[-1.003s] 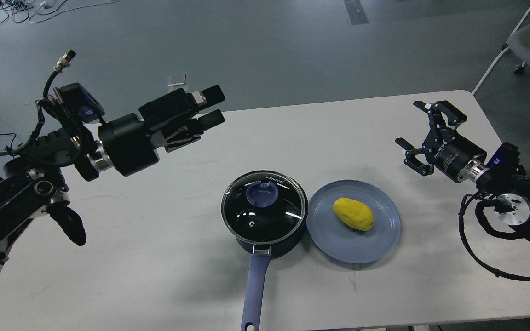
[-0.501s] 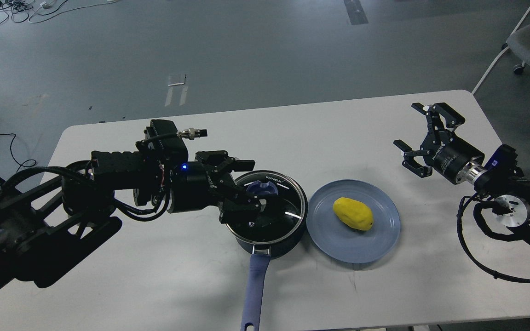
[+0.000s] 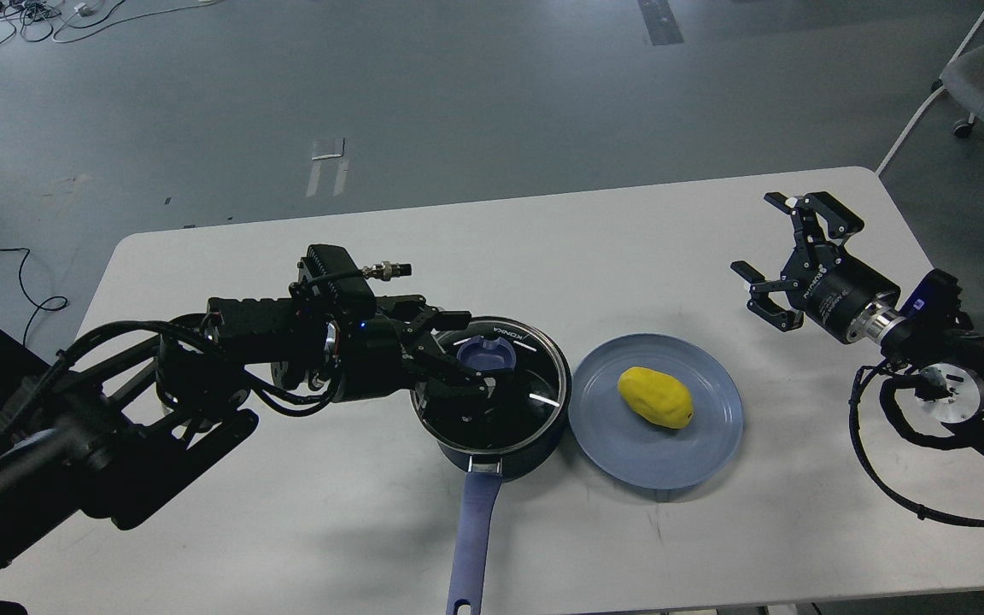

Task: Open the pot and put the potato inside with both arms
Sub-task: 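Close the left gripper on the blue lid knob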

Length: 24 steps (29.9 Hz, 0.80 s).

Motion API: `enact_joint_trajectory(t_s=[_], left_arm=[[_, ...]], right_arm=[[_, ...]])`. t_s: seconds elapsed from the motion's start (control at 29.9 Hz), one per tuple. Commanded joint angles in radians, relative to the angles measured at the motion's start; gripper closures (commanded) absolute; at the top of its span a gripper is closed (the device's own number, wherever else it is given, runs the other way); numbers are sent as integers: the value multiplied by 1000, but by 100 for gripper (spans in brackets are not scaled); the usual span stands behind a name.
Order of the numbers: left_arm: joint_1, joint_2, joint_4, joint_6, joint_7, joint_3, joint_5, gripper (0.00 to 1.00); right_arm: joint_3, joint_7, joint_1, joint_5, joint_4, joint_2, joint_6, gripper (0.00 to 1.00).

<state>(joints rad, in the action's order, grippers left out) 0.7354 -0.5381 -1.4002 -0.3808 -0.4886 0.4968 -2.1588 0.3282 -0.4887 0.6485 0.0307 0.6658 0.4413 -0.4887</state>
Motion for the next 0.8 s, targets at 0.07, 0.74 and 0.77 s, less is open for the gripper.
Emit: enact_joint_trajectory(t_s=[0.07,0.74,0.77], left_arm=[[-2,18,21,37,0,-21,-7,3],[-25,24,56,71,0,-35,-16,64],[-24,24,58,77,0,-35,-16,64]], right_arm=[[-1,0,-1,0,0,-1,0,0],[-1,0,-4,0,3,4,0,0],[-1,0,-4,0,4,2,0,0]])
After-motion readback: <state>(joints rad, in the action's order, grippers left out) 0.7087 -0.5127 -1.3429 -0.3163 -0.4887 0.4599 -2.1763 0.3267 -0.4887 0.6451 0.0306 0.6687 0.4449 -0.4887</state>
